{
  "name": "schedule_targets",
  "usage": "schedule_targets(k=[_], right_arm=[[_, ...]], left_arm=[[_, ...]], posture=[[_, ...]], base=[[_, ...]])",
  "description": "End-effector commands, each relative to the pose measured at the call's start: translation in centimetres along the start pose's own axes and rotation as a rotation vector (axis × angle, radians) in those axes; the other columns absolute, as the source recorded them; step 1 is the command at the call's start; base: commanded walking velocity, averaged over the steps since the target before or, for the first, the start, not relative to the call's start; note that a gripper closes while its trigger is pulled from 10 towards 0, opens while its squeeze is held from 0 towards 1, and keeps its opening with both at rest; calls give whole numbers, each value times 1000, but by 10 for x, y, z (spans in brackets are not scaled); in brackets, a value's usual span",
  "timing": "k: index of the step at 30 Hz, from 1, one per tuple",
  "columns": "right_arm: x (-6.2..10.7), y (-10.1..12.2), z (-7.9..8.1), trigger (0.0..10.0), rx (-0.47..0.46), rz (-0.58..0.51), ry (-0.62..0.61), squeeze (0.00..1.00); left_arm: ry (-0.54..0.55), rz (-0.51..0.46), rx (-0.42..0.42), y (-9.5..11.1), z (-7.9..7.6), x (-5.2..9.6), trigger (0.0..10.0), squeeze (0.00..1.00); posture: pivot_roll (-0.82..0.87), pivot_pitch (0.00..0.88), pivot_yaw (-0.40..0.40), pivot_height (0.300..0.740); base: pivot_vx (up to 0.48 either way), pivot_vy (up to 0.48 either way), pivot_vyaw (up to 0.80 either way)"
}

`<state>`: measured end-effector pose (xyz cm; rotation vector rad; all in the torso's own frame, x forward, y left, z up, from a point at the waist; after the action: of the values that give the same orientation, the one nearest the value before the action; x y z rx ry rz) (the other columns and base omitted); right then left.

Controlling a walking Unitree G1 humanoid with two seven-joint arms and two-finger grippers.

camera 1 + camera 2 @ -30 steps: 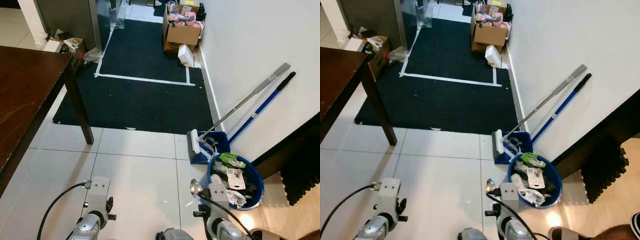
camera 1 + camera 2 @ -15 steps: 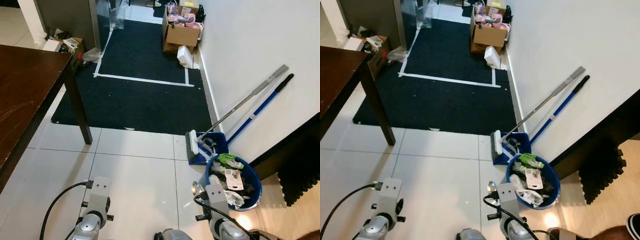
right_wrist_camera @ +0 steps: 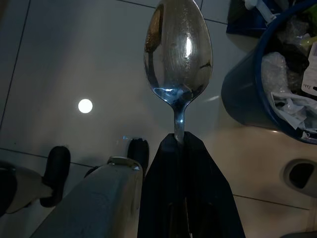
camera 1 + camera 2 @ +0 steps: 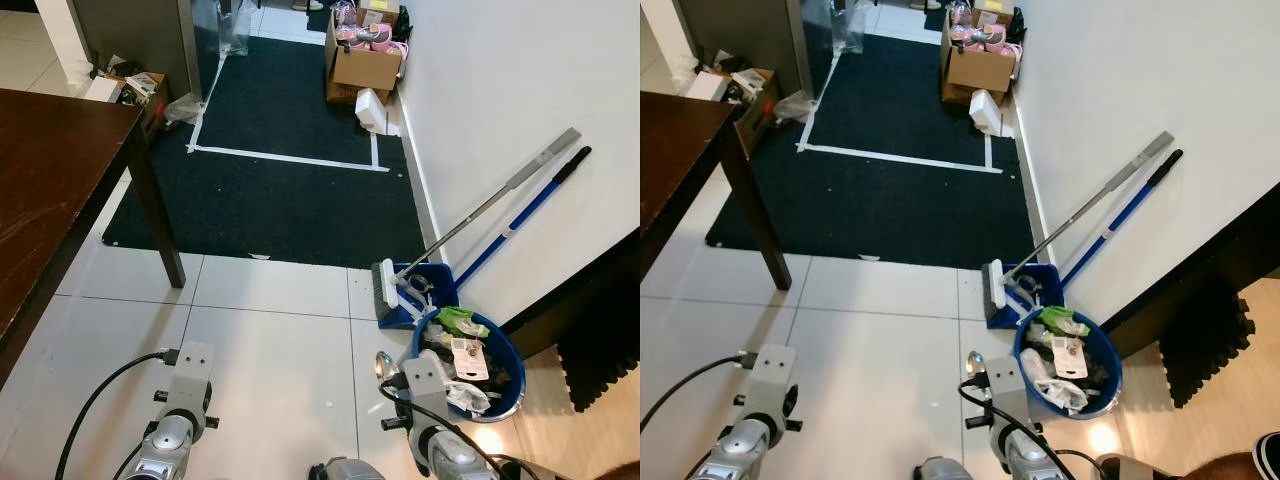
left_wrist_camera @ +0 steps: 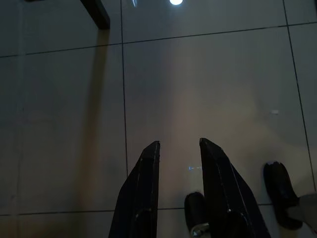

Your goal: Setting the table

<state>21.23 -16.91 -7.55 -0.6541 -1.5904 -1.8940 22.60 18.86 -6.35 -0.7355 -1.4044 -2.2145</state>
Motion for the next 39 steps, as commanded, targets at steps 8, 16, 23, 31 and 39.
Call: schedule_targets(k=[8,16,23,31,39], right_arm=[[1,-3,2,10000,-60,0,31,0],[1,-3,4,10000,-88,-3,42,0],[2,-1,2,10000,-6,-12,56,0],[5,-4,-4,10000,-31,-10,61,0],[5,-5,-3,10000,-68,-11,76,0]], left_arm=[[-91,15,84,-8,-11,3,10000,0],[-148,-29,128,0,-18,3,10000,0],[-95,5,150,-4,-15,3,10000,0],[-135,8,130,-4,-23,4,10000,0],[-126,5,127,-3,-21,3,10000,0]], posture=[[100,30,-41,740],[97,45,-56,740],[75,52,-59,740],[70,29,-68,740],[57,35,-42,740]], base=[[0,0,0],[0,0,0],[0,0,0],[0,0,0],[0,0,0]])
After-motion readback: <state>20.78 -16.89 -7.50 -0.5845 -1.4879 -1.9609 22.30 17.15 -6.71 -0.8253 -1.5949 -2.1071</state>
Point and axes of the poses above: a point about 5 cm out from each wrist's last joint towards the gripper, its own x axis pointing back from the gripper into the wrist, its own y axis along the axis of the wrist's last joint, z = x × y, the point moved 1 cm from there along -x, pointing out of the wrist towards the gripper, and after that the axes turned 14 degrees about -x, right-handed, at the moved point
